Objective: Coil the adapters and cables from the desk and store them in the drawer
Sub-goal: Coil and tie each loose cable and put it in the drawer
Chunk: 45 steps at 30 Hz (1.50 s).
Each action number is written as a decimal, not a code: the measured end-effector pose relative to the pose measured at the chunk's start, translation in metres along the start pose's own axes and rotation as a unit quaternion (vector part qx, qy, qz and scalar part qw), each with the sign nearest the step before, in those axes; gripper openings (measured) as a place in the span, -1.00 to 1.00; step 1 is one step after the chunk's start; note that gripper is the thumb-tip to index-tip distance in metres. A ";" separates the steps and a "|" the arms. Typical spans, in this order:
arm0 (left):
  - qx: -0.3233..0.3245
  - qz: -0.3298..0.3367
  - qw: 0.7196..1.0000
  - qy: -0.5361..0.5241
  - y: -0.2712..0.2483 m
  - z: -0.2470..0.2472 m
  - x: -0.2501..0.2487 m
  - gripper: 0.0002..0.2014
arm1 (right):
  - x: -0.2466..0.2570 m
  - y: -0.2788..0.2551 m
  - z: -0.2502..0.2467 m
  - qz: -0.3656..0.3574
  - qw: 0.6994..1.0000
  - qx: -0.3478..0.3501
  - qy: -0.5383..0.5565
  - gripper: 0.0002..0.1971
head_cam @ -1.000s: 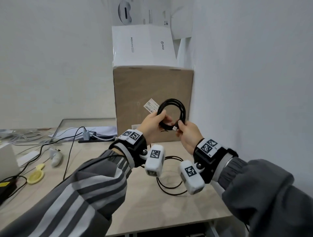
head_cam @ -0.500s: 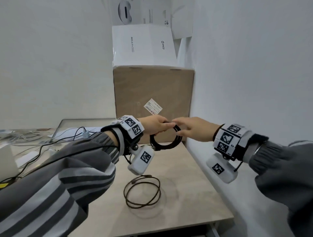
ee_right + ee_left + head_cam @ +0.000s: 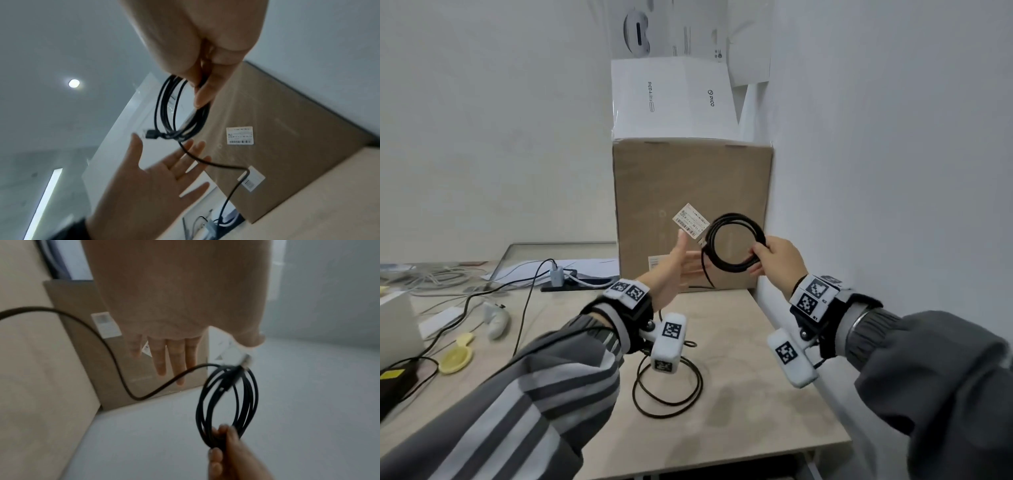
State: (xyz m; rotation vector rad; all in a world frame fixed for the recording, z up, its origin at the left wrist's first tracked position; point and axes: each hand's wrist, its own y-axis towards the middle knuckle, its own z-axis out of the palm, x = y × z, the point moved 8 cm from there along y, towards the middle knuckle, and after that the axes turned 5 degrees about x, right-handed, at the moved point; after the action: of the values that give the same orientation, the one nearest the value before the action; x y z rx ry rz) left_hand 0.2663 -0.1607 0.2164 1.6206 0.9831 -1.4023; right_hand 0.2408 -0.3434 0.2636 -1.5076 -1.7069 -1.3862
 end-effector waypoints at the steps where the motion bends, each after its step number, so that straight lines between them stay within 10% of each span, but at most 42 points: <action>1: 0.010 -0.002 1.000 -0.025 -0.003 0.006 0.001 -0.26 | -0.006 0.000 0.001 0.018 0.999 -0.015 0.048 -0.78; 8: -0.006 0.068 0.996 -0.054 0.007 0.031 -0.011 -0.72 | -0.040 -0.020 0.055 0.123 0.957 -0.014 0.261 -0.80; 12: -0.024 0.062 0.984 -0.165 0.014 0.019 -0.009 -0.74 | -0.051 -0.035 0.081 0.184 0.944 0.104 0.252 -0.75; 16: -0.010 0.041 0.995 -0.085 0.010 0.007 -0.012 -0.77 | -0.044 -0.042 0.068 0.143 0.950 0.263 -0.087 -0.55; 19: 0.019 0.012 0.995 0.093 0.005 0.004 -0.016 -0.80 | -0.011 -0.027 0.025 0.000 0.928 0.175 -0.329 -0.51; 23: 0.116 0.000 0.920 0.374 0.001 0.033 -0.022 -0.79 | 0.037 -0.038 0.038 -0.211 0.877 0.214 -0.376 -0.49; 29: 0.109 0.026 0.874 0.473 0.005 0.042 -0.028 -0.77 | 0.022 -0.024 0.056 -0.163 0.793 0.257 -0.528 -0.79; 32: 0.086 0.057 0.901 0.422 0.002 0.035 -0.027 -0.84 | 0.021 -0.021 0.054 -0.162 0.828 0.240 -0.480 -0.82; 38: -0.024 0.064 0.993 0.092 0.003 0.003 -0.001 -0.89 | -0.013 -0.016 0.019 -0.031 0.994 0.038 -0.100 -0.81; 45: -0.008 0.044 0.998 -0.049 0.009 0.031 0.008 -0.82 | -0.061 -0.036 0.056 0.148 0.934 -0.034 0.323 -0.77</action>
State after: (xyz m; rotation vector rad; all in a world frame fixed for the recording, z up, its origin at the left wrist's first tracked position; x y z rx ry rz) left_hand 0.2631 -0.1919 0.2058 1.5489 0.8540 -1.3967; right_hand 0.2392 -0.3170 0.1772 -1.1009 -0.9937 -1.5528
